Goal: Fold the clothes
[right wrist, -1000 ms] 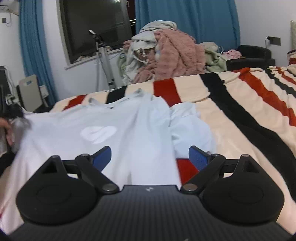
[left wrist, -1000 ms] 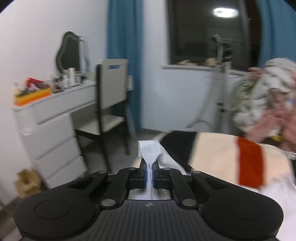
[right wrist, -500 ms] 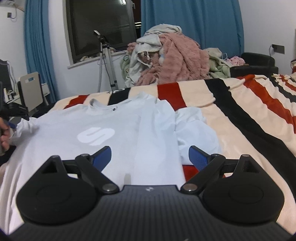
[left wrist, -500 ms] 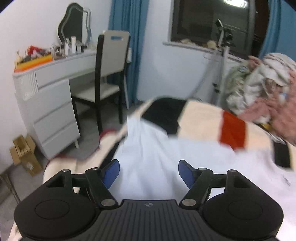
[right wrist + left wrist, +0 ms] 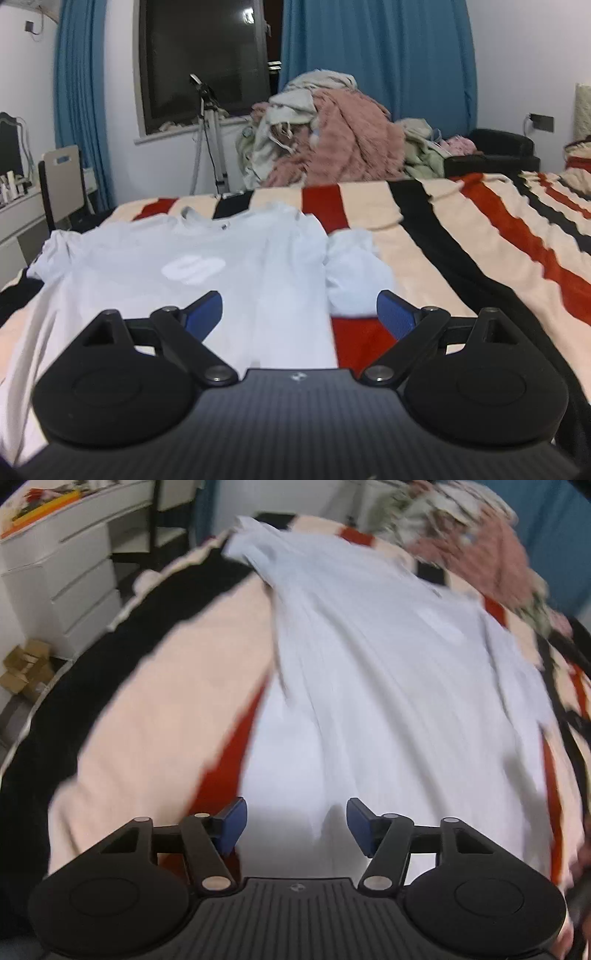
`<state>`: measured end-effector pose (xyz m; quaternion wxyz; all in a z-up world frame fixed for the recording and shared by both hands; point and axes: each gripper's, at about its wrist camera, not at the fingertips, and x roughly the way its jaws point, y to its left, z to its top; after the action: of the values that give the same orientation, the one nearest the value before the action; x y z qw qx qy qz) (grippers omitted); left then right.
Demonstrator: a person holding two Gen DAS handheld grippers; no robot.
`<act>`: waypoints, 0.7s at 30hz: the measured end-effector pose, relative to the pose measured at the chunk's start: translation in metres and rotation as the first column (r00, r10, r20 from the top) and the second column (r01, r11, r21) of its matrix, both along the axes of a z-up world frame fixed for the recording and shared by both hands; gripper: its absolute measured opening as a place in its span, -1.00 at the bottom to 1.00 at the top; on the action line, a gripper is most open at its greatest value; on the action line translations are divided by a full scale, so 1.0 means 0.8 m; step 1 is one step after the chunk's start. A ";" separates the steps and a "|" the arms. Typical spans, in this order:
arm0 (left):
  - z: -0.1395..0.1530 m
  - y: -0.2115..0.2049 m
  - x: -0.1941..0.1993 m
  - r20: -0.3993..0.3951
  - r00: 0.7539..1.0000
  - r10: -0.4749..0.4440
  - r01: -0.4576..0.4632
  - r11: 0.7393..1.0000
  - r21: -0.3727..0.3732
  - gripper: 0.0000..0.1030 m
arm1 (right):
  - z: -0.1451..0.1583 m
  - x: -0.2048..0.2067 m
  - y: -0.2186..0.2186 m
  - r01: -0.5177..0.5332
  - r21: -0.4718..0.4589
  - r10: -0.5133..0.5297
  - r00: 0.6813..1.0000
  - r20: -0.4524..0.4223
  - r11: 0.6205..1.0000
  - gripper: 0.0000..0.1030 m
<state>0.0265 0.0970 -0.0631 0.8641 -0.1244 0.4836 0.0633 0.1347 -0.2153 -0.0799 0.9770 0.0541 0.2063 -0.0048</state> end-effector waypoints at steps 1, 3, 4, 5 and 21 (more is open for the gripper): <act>0.000 -0.007 -0.013 0.001 1.000 -0.025 0.025 1.000 -0.009 0.18 | 0.003 -0.008 -0.002 0.007 0.000 -0.007 1.000 -0.008 1.000 0.78; -0.004 -0.020 -0.029 -0.010 0.998 -0.063 0.063 0.998 0.000 0.15 | 0.010 -0.025 -0.006 0.019 -0.001 -0.019 1.000 -0.011 1.000 0.78; -0.010 -0.025 -0.033 -0.025 0.996 -0.083 0.083 0.997 0.009 0.05 | 0.013 -0.032 -0.008 0.024 0.003 -0.024 1.000 -0.014 1.000 0.78; -0.013 -0.029 -0.034 -0.038 0.995 -0.095 0.095 0.995 0.017 0.01 | 0.015 -0.037 -0.010 0.027 0.010 -0.026 0.999 -0.018 1.000 0.78; 0.063 0.081 -0.069 -0.176 0.983 0.054 -0.044 0.997 0.059 -0.94 | 0.013 -0.048 -0.023 0.060 0.027 -0.058 0.997 -0.045 0.998 0.78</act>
<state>-0.0288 0.1617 -0.0129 0.8187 -0.1064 0.5537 0.1088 0.0961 -0.2338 -0.0693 0.9707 0.0737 0.2264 -0.0320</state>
